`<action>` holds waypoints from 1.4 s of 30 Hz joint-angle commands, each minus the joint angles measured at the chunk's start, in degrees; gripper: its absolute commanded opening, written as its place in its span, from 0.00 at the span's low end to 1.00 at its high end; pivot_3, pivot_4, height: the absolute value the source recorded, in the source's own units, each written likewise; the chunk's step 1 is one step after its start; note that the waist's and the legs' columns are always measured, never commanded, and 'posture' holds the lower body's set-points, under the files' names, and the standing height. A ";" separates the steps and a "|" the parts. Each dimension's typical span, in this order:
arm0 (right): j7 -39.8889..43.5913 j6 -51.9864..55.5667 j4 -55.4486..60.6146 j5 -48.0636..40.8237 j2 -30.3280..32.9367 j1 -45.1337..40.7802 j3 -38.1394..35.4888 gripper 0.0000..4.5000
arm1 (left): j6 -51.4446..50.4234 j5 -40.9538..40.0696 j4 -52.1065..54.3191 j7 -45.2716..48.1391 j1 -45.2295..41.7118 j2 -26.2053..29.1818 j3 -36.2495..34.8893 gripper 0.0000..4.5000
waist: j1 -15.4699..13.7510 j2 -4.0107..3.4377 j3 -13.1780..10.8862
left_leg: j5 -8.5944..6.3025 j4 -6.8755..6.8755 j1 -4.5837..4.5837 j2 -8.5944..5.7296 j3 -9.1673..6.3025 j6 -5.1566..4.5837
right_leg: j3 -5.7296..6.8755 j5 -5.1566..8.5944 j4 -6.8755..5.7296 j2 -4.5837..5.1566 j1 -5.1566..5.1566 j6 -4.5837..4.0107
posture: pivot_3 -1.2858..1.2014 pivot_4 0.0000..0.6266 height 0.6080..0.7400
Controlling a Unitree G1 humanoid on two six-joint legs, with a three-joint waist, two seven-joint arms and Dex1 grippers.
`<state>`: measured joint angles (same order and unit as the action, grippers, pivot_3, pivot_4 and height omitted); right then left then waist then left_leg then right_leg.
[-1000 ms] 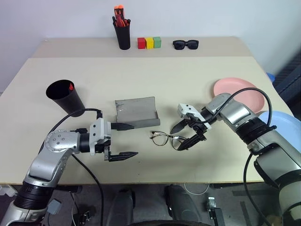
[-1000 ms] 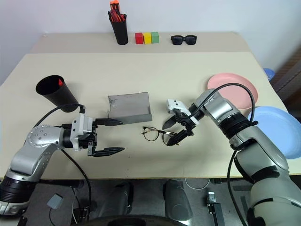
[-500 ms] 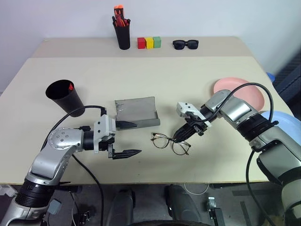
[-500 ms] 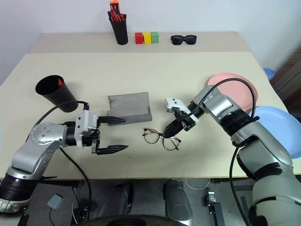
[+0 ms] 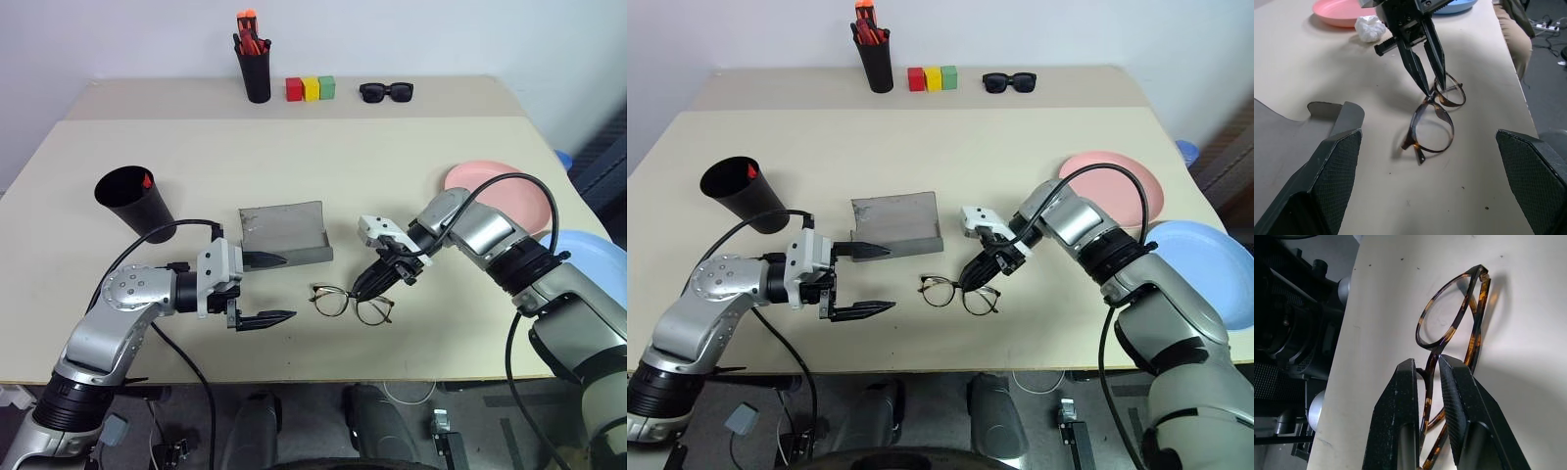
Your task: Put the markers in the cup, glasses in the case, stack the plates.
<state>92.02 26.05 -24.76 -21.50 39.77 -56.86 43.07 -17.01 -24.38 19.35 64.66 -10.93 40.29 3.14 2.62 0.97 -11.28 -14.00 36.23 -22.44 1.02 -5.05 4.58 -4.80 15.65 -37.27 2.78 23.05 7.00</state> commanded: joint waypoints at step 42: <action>0.48 0.83 3.70 4.20 -4.20 3.64 -5.44 0.00 | -1.66 -1.76 6.15 -4.16 4.11 0.81 -2.93 1.00 | 0.06 0.01 0.01 | 0.00 -0.03 0.01 0.02 0.00 0.00 | 0.00 -0.01 0.01 -0.02 0.02 -0.03 | 0.52 0.24 1.00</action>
<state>92.51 27.12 -22.50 -18.00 35.30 -53.44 40.14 -18.65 -24.58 23.37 61.09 -7.09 40.75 2.22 2.67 0.98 -11.27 -14.00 36.20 -22.44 1.03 -5.05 4.58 -4.80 15.64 -37.26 2.76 23.07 6.97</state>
